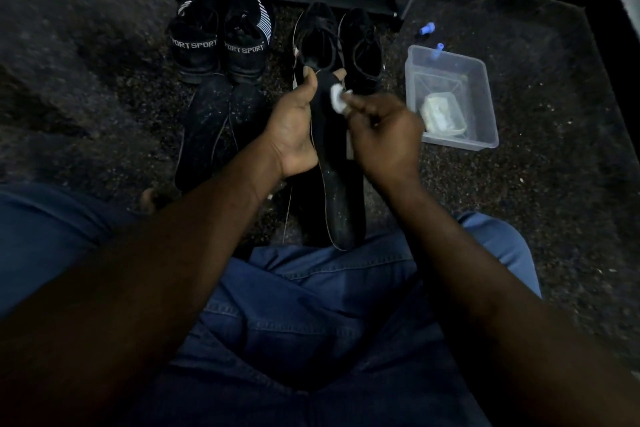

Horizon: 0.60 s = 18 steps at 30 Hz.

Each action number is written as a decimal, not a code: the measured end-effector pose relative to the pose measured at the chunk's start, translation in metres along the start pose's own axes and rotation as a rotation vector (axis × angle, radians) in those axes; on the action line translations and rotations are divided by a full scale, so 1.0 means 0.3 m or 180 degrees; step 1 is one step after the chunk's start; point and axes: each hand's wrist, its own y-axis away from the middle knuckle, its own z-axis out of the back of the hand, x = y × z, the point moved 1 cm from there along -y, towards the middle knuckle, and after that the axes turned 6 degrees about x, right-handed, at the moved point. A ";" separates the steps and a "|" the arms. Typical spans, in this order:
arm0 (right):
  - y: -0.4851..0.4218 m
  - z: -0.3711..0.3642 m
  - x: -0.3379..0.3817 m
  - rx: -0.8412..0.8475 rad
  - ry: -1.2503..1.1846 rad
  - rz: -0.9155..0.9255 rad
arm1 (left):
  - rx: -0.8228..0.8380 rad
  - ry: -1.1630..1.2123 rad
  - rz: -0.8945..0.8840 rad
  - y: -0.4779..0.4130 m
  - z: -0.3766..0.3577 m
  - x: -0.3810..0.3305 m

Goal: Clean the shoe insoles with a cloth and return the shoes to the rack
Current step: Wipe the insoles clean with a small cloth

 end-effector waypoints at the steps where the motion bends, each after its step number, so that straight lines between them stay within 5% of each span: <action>1: -0.021 0.008 0.000 -0.0207 -0.0082 -0.0238 | 0.0062 -0.0037 0.0030 0.004 0.003 0.001; 8: -0.051 -0.044 0.068 0.0016 0.0160 -0.0270 | 0.0125 -0.0134 0.0168 0.016 -0.019 0.003; 15: 0.007 -0.047 0.041 0.0804 0.0677 0.0622 | -0.0078 -0.0151 -0.0009 -0.001 0.011 -0.009; 18: -0.051 0.007 0.006 0.0542 0.0455 0.0089 | 0.0012 -0.0085 0.0045 0.000 0.002 -0.008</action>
